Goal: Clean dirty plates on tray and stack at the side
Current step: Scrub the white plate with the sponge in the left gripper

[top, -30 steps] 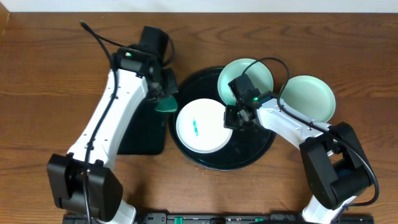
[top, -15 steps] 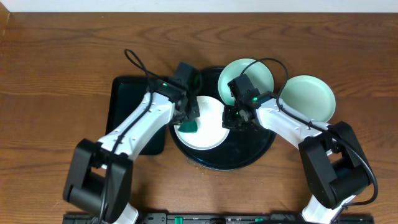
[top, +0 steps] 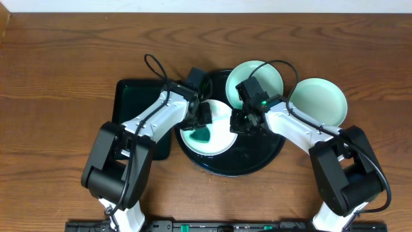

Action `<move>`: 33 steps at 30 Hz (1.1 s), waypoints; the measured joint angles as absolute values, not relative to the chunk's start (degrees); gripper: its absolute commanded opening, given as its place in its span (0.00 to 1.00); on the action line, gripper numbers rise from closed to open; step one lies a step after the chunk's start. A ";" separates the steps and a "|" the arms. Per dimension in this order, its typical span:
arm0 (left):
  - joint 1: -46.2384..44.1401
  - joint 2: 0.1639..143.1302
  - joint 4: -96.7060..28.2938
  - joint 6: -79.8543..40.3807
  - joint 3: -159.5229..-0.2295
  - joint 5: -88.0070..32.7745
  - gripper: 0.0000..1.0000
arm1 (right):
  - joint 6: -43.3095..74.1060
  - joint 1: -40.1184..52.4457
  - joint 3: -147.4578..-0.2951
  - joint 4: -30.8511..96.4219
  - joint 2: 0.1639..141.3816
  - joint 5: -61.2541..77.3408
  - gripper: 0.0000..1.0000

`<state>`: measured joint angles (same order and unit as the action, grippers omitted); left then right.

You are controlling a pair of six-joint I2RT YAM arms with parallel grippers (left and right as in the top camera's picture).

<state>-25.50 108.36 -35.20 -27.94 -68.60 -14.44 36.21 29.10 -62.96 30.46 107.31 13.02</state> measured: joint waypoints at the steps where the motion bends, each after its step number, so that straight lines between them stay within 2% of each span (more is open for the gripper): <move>1: -25.45 108.53 -33.93 -26.33 -68.60 -16.23 0.07 | 36.21 29.10 -62.96 30.46 107.31 13.02 0.01; 5: -25.67 109.43 -30.30 -21.91 -68.60 -21.54 0.07 | 36.21 29.10 -62.96 30.46 107.31 13.04 0.01; 9: -25.74 109.51 -29.85 -20.71 -68.60 -21.37 0.08 | 36.21 29.10 -62.96 30.46 107.31 13.04 0.01; 17: -27.09 109.51 -43.03 -30.76 -72.31 -5.67 0.07 | 36.21 29.10 -62.96 30.46 107.31 13.04 0.01; 21: -27.11 109.51 -45.43 -33.50 -72.42 -3.79 0.07 | 36.21 29.10 -62.96 30.46 107.31 13.04 0.01; 33: -28.73 110.28 -35.00 -24.03 -72.42 -23.29 0.07 | 36.21 29.10 -62.96 30.41 107.31 13.02 0.01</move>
<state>-28.73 110.28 -35.00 -24.03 -72.42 -23.29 36.21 29.10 -62.96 30.41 107.31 13.02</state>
